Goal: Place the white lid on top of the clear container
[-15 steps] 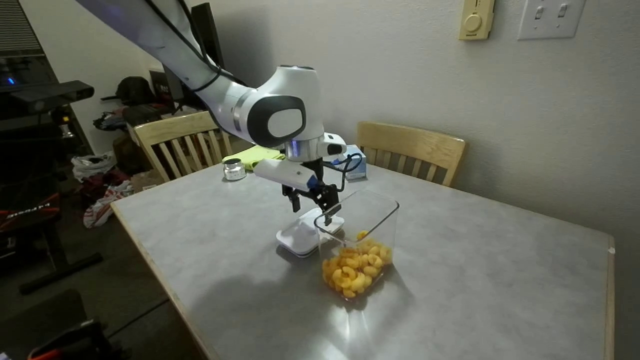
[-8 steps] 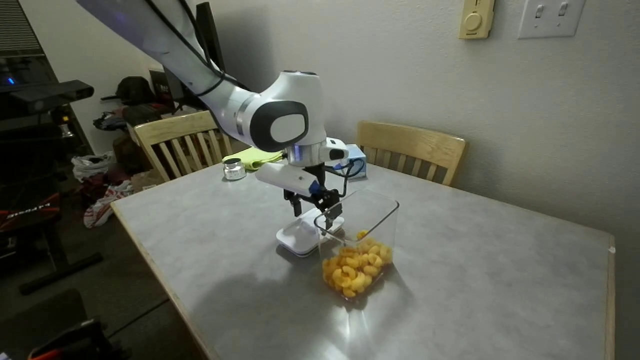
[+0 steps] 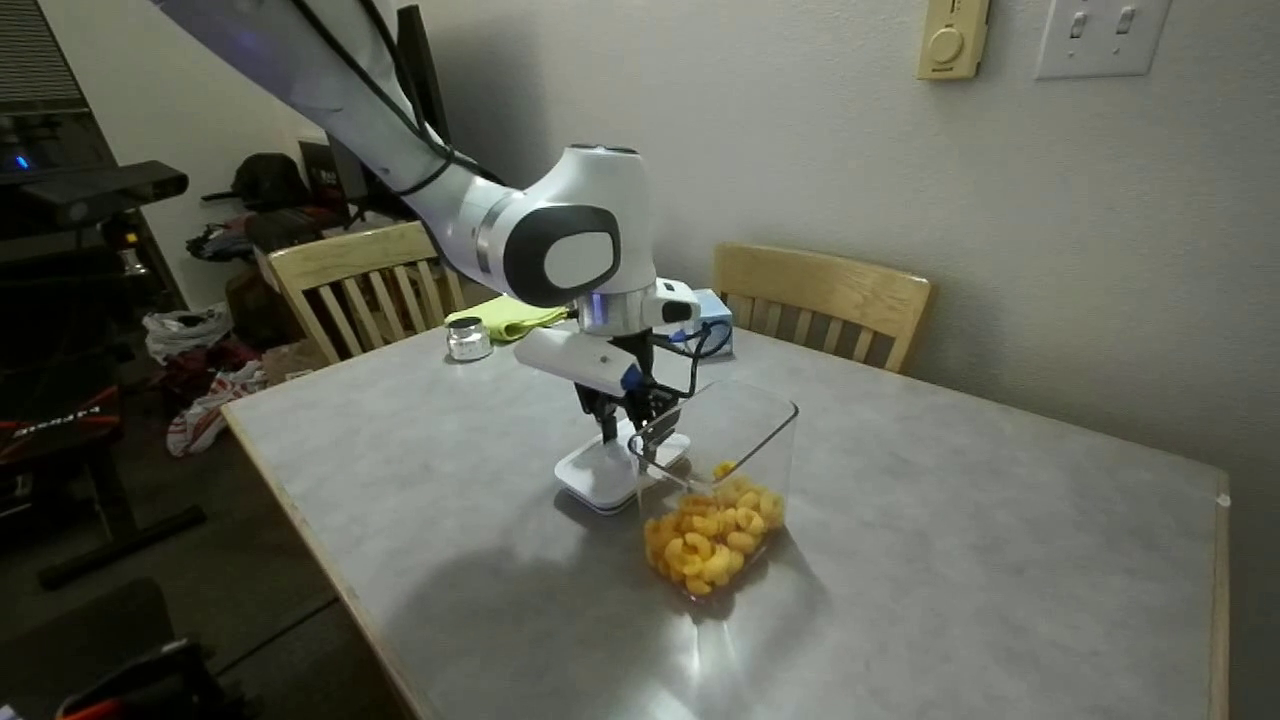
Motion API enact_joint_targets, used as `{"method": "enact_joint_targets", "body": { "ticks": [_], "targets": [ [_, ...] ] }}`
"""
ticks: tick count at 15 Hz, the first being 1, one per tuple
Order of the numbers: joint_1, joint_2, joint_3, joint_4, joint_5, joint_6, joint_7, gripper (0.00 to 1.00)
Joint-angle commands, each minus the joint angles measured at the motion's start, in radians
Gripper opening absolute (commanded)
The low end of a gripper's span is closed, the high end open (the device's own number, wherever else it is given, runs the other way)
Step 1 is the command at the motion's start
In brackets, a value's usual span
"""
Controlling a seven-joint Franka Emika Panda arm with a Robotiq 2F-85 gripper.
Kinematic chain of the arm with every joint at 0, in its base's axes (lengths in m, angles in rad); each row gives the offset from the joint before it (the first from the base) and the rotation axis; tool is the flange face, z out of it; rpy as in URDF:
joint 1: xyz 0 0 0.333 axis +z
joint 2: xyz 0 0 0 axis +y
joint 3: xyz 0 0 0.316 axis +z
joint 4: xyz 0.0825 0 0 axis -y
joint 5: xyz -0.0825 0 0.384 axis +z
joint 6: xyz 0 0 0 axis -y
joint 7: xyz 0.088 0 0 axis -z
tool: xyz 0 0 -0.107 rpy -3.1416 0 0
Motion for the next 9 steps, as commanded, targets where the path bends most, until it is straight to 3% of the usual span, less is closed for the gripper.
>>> {"method": "enact_joint_targets", "body": {
  "ticks": [1, 9],
  "targets": [
    [-0.013, 0.014, 0.006, 0.018, -0.005, -0.003, -0.009, 0.29],
    [-0.01, -0.096, 0.021, 0.002, 0.015, -0.071, 0.005, 0.29]
  ]
}}
